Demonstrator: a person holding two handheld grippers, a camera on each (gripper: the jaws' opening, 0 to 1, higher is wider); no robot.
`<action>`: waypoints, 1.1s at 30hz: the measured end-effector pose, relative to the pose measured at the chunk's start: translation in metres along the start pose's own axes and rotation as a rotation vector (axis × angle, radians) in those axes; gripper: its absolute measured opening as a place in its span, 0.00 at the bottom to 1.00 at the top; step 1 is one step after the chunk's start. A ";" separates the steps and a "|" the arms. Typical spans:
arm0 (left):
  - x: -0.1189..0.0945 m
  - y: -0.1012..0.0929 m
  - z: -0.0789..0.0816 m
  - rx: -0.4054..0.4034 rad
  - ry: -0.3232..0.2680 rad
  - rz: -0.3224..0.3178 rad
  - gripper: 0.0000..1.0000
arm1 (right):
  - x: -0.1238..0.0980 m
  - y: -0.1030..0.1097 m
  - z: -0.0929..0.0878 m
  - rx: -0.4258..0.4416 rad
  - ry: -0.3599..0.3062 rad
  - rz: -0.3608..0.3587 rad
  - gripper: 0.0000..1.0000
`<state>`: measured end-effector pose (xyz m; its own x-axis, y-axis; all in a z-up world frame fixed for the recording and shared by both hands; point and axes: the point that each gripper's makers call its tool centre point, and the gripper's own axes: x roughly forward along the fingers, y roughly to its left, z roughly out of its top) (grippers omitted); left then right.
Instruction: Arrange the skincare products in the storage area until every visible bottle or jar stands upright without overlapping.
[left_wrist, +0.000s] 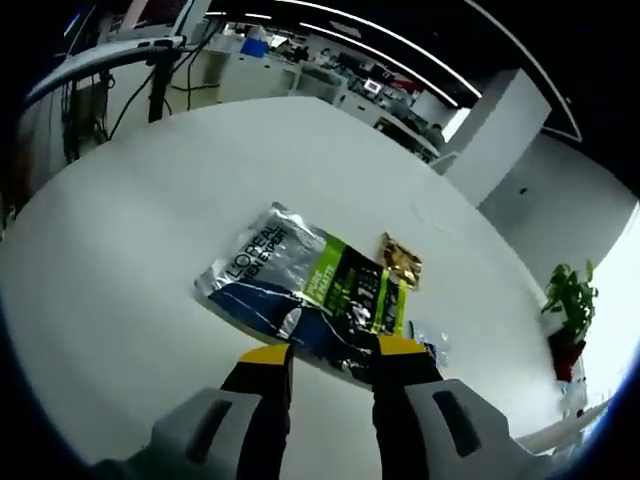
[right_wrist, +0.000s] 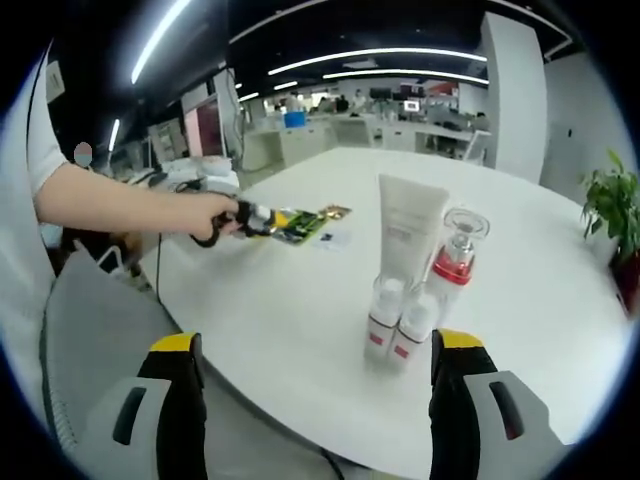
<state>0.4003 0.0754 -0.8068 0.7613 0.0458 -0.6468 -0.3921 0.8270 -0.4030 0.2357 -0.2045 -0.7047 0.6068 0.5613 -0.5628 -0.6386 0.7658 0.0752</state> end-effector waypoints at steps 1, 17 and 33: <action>-0.001 0.000 -0.002 0.000 -0.003 0.004 0.24 | 0.000 0.000 0.000 0.001 0.000 0.000 0.93; 0.015 0.022 0.005 0.031 -0.041 0.038 0.05 | 0.000 -0.001 -0.001 0.010 0.003 -0.003 0.93; -0.020 0.032 -0.021 0.214 0.063 -0.069 0.04 | 0.000 0.000 0.002 -0.008 -0.014 -0.001 0.92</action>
<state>0.3619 0.0891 -0.8206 0.7460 -0.0450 -0.6644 -0.2163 0.9273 -0.3056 0.2366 -0.2034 -0.7026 0.6137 0.5651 -0.5513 -0.6419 0.7637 0.0683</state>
